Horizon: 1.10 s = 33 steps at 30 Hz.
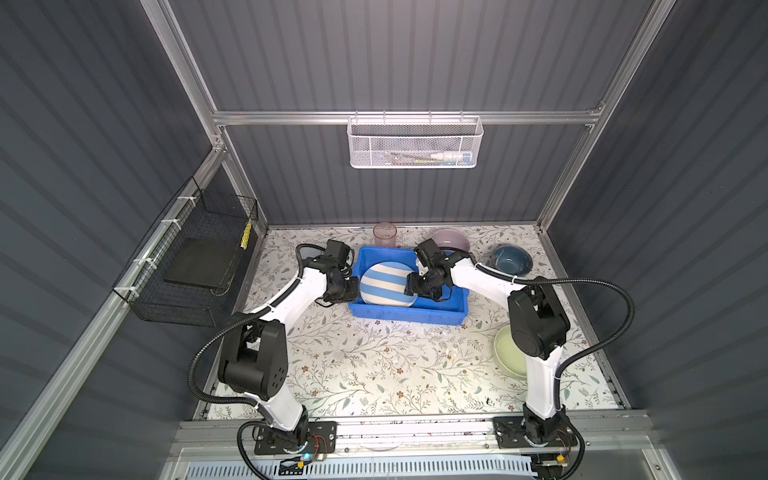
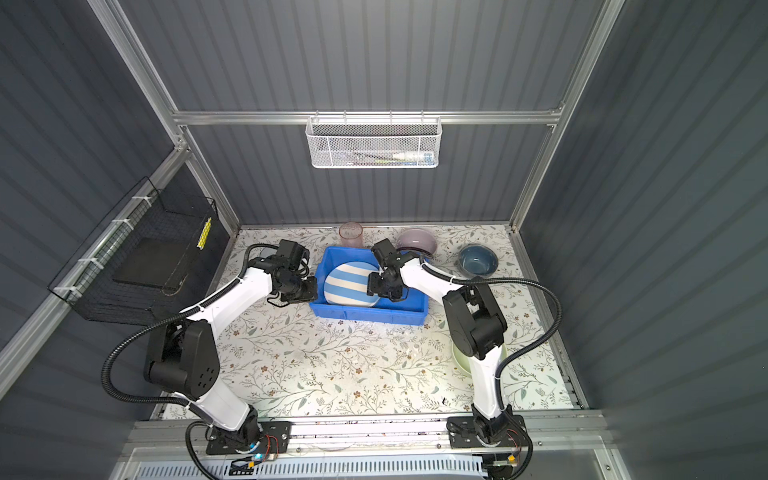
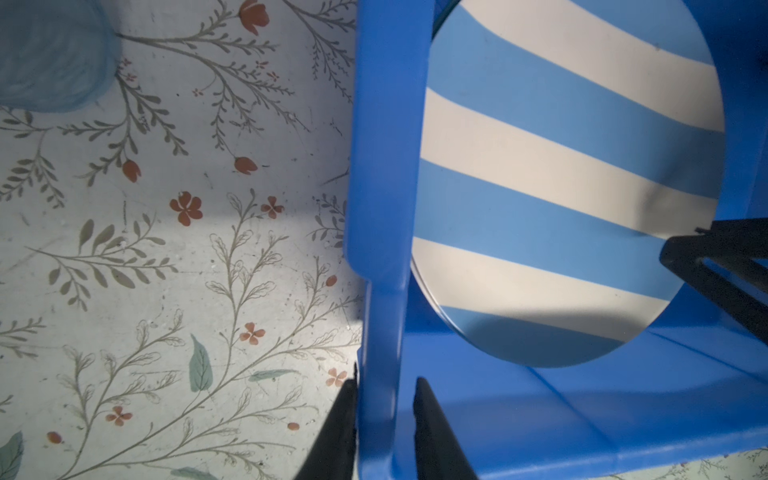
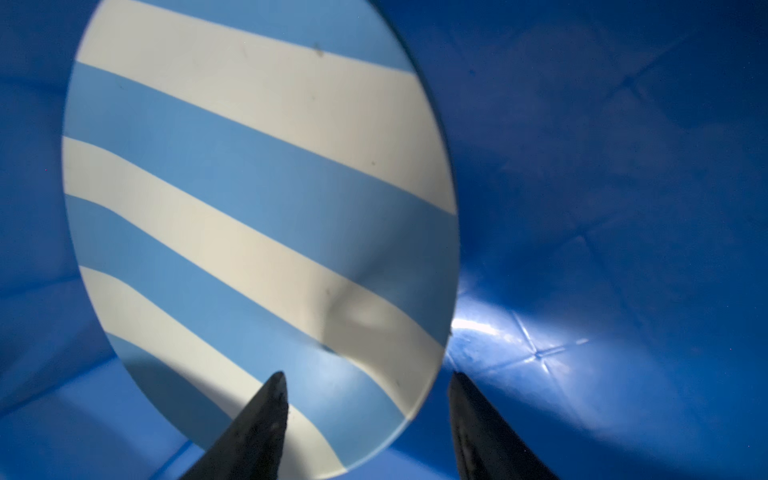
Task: Place the mixed dishes into the plastic bin
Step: 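Raise both open grippers slightly above the plate stack in the bin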
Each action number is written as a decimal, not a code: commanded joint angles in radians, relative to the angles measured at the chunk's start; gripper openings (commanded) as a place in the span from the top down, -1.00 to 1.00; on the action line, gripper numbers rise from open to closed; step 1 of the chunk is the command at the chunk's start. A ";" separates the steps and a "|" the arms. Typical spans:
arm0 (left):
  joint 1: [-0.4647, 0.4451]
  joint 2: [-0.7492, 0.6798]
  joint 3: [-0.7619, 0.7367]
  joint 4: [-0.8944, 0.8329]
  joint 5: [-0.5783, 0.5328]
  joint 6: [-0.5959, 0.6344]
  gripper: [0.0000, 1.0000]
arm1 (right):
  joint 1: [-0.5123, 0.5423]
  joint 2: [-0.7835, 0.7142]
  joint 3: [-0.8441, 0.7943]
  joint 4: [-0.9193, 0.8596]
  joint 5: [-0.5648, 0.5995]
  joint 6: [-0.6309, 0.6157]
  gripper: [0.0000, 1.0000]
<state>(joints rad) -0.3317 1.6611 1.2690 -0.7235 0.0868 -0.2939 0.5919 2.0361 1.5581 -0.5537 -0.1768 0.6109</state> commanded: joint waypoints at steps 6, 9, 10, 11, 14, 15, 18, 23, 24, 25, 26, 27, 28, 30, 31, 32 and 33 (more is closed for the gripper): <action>0.000 -0.017 0.027 -0.037 0.054 0.022 0.50 | 0.004 0.034 0.041 0.075 -0.028 0.021 -0.26; 0.000 -0.019 0.026 -0.039 0.054 0.021 0.50 | 0.004 0.044 0.046 0.084 -0.029 0.020 -0.26; 0.000 -0.018 0.026 -0.039 0.055 0.021 0.50 | 0.003 0.045 0.045 0.087 -0.026 0.020 -0.26; 0.000 -0.018 0.026 -0.039 0.056 0.021 0.50 | 0.003 0.046 0.045 0.094 -0.025 0.021 -0.26; 0.001 -0.019 0.028 -0.040 0.058 0.019 0.50 | 0.003 0.050 0.046 0.108 -0.024 0.022 -0.26; 0.000 -0.018 0.028 -0.040 0.059 0.019 0.50 | 0.002 0.052 0.047 0.114 -0.026 0.021 -0.26; 0.000 -0.017 0.032 -0.043 0.059 0.019 0.50 | 0.002 0.052 0.049 0.134 -0.036 0.023 -0.26; 0.000 -0.018 0.032 -0.046 0.059 0.019 0.50 | 0.001 0.050 0.041 0.152 -0.034 0.027 -0.28; 0.000 -0.018 0.032 -0.047 0.058 0.021 0.50 | 0.001 0.046 0.042 0.146 -0.028 0.027 -0.28; 0.000 -0.020 0.031 -0.048 0.059 0.020 0.50 | 0.001 0.043 0.043 0.134 -0.020 0.025 -0.29; 0.000 -0.020 0.032 -0.051 0.057 0.021 0.50 | -0.001 0.039 0.045 0.115 -0.004 0.019 -0.31; 0.000 -0.021 0.029 -0.053 0.055 0.019 0.50 | -0.001 0.032 0.048 0.089 0.017 0.014 -0.33; 0.000 -0.023 0.029 -0.054 0.051 0.019 0.50 | -0.001 0.023 0.048 0.069 0.034 0.009 -0.34; 0.000 -0.028 0.026 -0.054 0.044 0.019 0.50 | -0.005 -0.003 0.041 0.029 0.065 -0.012 -0.37; 0.000 -0.030 0.026 -0.056 0.040 0.017 0.49 | -0.007 -0.018 0.038 0.009 0.080 -0.023 -0.38; 0.000 -0.031 0.027 -0.057 0.034 0.017 0.48 | -0.010 -0.038 0.034 -0.015 0.095 -0.036 -0.39; 0.000 -0.032 0.027 -0.060 0.026 0.016 0.46 | -0.012 -0.060 0.033 -0.039 0.112 -0.052 -0.40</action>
<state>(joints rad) -0.3302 1.6604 1.2724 -0.7433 0.0940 -0.2905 0.5835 2.0544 1.5738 -0.5156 -0.1284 0.6056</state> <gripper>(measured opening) 0.264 0.700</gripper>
